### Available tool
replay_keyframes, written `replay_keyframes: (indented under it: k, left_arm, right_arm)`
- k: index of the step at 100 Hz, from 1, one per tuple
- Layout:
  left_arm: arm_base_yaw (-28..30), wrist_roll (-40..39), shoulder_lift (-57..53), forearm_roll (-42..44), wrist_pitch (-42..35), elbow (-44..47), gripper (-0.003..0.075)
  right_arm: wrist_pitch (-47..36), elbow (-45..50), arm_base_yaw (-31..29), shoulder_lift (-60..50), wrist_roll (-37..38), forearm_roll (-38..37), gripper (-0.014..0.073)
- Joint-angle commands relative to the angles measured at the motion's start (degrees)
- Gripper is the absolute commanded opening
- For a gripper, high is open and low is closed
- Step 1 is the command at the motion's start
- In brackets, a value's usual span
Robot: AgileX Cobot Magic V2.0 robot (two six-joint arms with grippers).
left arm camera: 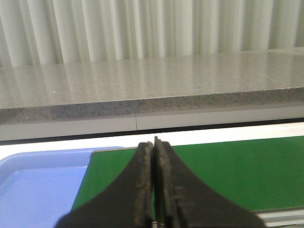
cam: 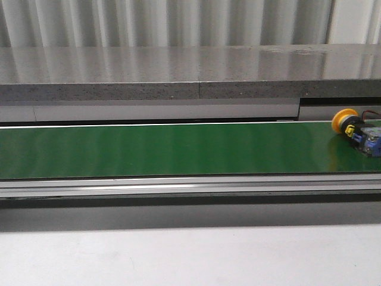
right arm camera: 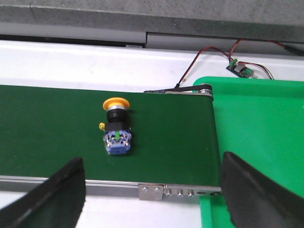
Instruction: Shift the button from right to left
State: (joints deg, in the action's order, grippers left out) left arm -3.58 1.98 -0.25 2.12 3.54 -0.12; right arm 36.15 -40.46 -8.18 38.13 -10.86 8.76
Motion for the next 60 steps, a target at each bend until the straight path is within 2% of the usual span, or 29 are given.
replay_keyframes:
  k: [1, 17, 24, 31, 50, 60]
  left_arm:
    - [-0.56, -0.56, -2.08, -0.49, -4.93, 1.47, -0.0020]
    - [-0.56, -0.56, -2.08, -0.49, -4.93, 1.47, -0.0020]
    - [-0.56, -0.56, -2.08, -0.49, -4.93, 1.47, -0.0020]
    - [-0.56, -0.56, -2.08, -0.49, -4.93, 1.47, -0.0020]
    - [-0.56, -0.56, -2.08, -0.49, -4.93, 1.47, -0.0020]
    - [-0.56, -0.56, -2.08, -0.49, -4.93, 1.47, -0.0020]
  right_arm:
    - [-2.71, 0.81, 0.10, -4.38, -0.76, 1.40, 0.0581]
    - [-2.47, 5.08, 0.10, -11.18, -0.76, 2.80, 0.0580]
    - [-2.47, 6.46, 0.10, -13.22, -0.76, 2.88, 0.0544]
    - [-2.43, 7.20, 0.10, -14.62, -0.76, 2.88, 0.0461]
    - [-2.06, 7.34, 0.10, -15.29, -0.76, 2.88, 0.0137]
    - [-1.95, 7.34, 0.10, -15.29, -0.76, 2.88, 0.0012]
